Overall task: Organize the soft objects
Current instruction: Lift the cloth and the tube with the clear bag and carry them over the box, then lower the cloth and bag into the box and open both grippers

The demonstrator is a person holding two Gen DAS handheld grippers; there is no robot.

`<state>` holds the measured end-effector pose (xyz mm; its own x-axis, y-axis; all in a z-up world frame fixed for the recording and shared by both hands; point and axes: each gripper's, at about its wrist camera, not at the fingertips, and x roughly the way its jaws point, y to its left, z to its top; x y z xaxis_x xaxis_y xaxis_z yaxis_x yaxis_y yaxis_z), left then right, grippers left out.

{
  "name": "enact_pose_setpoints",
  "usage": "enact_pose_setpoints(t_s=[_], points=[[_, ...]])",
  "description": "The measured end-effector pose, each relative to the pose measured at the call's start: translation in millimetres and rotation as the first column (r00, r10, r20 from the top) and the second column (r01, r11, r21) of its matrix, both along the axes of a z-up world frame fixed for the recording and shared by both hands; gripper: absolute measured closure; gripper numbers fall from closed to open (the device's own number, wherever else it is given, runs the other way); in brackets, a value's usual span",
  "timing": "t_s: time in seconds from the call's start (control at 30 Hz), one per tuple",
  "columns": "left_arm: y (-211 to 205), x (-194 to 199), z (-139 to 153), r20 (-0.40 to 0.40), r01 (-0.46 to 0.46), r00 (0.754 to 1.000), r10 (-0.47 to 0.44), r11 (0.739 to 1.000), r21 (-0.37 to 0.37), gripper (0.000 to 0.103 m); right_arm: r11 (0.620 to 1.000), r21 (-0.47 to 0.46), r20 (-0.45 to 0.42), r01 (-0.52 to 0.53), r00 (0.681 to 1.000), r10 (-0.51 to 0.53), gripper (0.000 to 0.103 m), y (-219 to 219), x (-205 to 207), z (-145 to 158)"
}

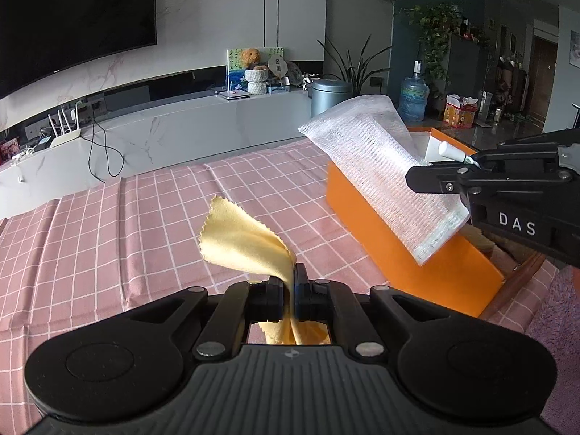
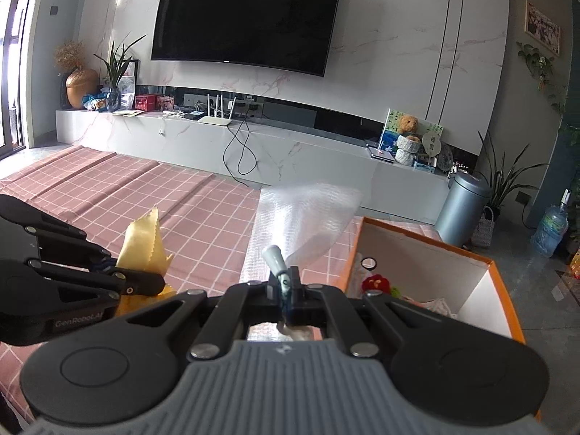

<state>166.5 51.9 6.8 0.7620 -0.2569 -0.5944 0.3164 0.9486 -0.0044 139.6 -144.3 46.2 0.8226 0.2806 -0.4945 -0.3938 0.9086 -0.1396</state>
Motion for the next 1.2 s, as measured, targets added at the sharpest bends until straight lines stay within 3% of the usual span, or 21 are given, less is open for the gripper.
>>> enact_pose_setpoints(t_s=[0.33, 0.57, 0.7, 0.87, 1.2], points=[[-48.9, 17.0, 34.4, 0.046, 0.129, 0.991, -0.128, 0.991, -0.021, 0.098, 0.996, -0.059, 0.010, 0.065, 0.998, -0.065, 0.103, -74.0, 6.8, 31.6], [-98.7, 51.8, 43.0, 0.050, 0.255, 0.966, -0.253, 0.967, -0.027, 0.098, 0.983, -0.131, -0.015, 0.127, 0.991, -0.130, 0.103, -125.4, 33.6, 33.0], [-126.8, 73.8, 36.3, 0.035, 0.307, 0.951, -0.306, 0.952, -0.021, 0.098, 0.980, -0.145, -0.049, 0.138, 0.988, -0.146, 0.103, -146.1, 59.8, 27.2], [-152.5, 106.5, 21.3, -0.011, 0.332, 0.943, -0.333, 0.941, -0.065, 0.098, 0.975, -0.178, -0.090, 0.130, 0.985, -0.148, 0.103, -149.5, 92.2, 13.1], [-177.9, 149.1, -16.1, -0.088, 0.343, 0.934, -0.347, 0.937, -0.064, 0.098, 0.955, -0.292, -0.155, 0.058, 0.982, -0.107, 0.103, -147.6, 139.2, -27.9]])
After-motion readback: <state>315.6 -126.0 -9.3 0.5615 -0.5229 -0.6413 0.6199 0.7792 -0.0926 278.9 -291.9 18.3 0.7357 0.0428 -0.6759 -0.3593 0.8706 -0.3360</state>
